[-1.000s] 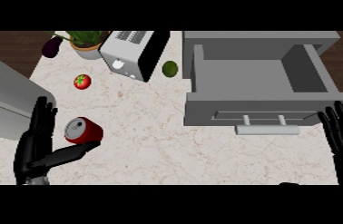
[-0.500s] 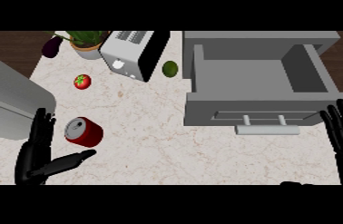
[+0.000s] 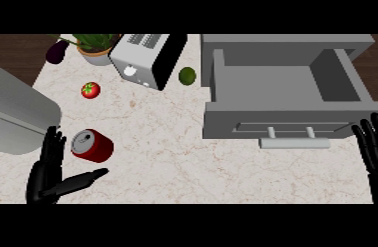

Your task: Pick up the can, place it into the drawer and close the drawer

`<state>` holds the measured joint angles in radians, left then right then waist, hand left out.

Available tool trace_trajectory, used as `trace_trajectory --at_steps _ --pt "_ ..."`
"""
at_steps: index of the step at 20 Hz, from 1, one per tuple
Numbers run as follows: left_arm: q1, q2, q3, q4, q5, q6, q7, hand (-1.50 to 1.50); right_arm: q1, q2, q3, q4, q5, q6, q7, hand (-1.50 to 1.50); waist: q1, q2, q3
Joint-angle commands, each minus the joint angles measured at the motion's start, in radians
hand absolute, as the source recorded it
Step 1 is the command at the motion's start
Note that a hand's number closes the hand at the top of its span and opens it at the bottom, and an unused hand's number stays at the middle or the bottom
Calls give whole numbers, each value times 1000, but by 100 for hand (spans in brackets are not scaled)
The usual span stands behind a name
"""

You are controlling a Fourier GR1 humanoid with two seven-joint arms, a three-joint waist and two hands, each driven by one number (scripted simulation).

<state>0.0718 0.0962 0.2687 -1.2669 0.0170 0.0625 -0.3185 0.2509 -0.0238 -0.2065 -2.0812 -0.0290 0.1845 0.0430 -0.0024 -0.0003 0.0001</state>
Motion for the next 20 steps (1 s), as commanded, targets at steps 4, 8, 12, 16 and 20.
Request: trace_trajectory --at_steps 4,8,12,16,20 --pt "-53 27 53 205 50 -33 -101 -150 6 1 -18 33 -4 17 -36 -150 -2 0 0" --pt "-46 28 30 131 63 -24 -29 -150 -7 6 -3 -68 -6 -2 74 -150 0 0 0" --pt "-31 22 0 112 39 -3 -44 -150 27 16 -16 25 -16 33 -45 -150 0 0 0" --pt "-121 73 59 300 73 -35 -152 -150 -31 -3 -24 -102 -37 -5 116 -150 -1 0 0" --pt "-101 37 16 317 41 8 -176 -150 36 22 38 -37 20 -29 6 -150 -1 0 0"
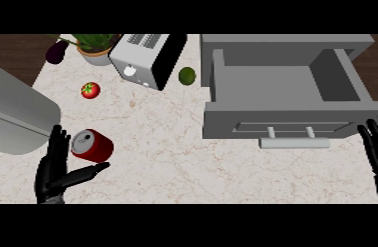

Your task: Pick up the can, place it into the drawer and close the drawer

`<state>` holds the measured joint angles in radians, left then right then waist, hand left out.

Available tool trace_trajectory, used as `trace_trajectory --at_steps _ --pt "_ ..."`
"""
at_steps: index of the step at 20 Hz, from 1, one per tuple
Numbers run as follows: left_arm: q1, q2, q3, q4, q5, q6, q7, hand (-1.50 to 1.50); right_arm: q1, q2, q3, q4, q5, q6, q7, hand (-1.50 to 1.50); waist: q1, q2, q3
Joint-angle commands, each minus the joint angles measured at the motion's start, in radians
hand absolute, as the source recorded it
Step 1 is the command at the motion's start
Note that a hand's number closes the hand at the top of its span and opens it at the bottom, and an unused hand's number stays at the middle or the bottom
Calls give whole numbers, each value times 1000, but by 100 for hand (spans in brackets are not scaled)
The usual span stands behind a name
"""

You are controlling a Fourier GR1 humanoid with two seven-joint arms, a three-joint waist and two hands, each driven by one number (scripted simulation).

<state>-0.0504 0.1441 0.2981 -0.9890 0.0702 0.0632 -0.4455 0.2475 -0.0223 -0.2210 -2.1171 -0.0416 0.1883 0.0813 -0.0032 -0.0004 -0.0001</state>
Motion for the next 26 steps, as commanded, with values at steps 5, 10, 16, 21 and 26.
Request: trace_trajectory --at_steps 5,10,16,21,26 --pt "-110 7 -11 95 18 18 3 -150 51 21 36 -48 4 -10 -19 -150 -3 0 0" --pt "-144 -32 -31 168 12 53 -34 -150 -10 -17 -31 -23 -21 17 30 -150 -2 1 0" --pt "-166 -11 -56 152 18 30 -14 -150 44 21 5 24 -6 15 -67 -150 -1 0 0" --pt "-214 -1 -55 177 46 -3 -1 150 -3 11 -3 -40 -22 20 41 -150 -1 0 0" --pt "-207 -35 -76 89 61 17 11 150 99 21 -28 -86 -72 60 -20 -150 -2 -1 0"
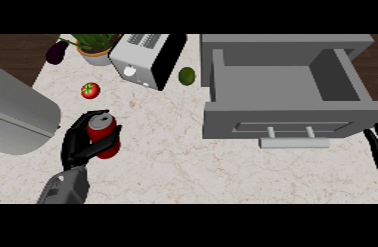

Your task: Pick up the can, place it into the drawer and close the drawer

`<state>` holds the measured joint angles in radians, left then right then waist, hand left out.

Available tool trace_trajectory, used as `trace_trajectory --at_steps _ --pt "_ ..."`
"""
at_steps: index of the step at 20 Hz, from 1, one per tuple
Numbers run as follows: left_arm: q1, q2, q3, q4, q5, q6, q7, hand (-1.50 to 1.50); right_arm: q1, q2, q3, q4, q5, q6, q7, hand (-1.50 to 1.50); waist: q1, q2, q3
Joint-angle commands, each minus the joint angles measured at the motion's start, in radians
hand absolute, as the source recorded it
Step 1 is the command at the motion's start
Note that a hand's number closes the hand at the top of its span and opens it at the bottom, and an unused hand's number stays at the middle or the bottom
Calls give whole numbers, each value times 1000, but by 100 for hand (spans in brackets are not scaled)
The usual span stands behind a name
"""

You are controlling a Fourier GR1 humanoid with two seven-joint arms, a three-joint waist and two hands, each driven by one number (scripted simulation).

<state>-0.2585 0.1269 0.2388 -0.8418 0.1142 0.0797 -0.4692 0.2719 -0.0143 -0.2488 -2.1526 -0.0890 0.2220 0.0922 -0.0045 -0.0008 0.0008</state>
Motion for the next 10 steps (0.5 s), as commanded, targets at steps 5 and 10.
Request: trace_trajectory --at_steps 5,10 --pt "22 1 -59 -162 31 -57 127 150 76 14 41 -2 23 -7 -54 -150 3 -1 0" --pt "-44 19 -30 -76 52 -68 90 150 80 13 20 -39 -11 4 -47 -150 -1 0 -1"
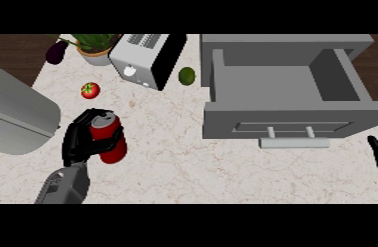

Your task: Pick up the can, place it into the drawer and close the drawer

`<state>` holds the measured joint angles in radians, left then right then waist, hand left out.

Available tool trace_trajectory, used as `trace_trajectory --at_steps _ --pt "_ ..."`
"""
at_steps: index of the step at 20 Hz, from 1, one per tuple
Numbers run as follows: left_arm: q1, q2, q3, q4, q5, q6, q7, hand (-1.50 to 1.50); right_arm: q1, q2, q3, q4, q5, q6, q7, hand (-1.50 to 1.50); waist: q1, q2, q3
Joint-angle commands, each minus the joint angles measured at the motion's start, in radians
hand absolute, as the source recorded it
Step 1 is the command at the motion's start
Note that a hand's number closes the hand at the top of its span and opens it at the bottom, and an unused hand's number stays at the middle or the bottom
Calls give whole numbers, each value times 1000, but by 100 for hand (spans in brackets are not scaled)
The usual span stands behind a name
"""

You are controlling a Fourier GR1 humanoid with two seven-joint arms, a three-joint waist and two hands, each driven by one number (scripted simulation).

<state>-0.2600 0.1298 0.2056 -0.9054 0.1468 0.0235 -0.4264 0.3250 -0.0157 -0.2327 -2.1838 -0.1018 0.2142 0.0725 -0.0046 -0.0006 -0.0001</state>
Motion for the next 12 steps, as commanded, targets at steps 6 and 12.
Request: trace_trajectory --at_steps 6,12 --pt "-2 -44 -76 -205 -2 28 102 150 -19 15 17 -23 20 -24 39 -150 3 -1 0" --pt "-20 -70 -170 -405 -44 78 296 150 18 9 -31 18 -7 11 -44 -150 3 -3 1"
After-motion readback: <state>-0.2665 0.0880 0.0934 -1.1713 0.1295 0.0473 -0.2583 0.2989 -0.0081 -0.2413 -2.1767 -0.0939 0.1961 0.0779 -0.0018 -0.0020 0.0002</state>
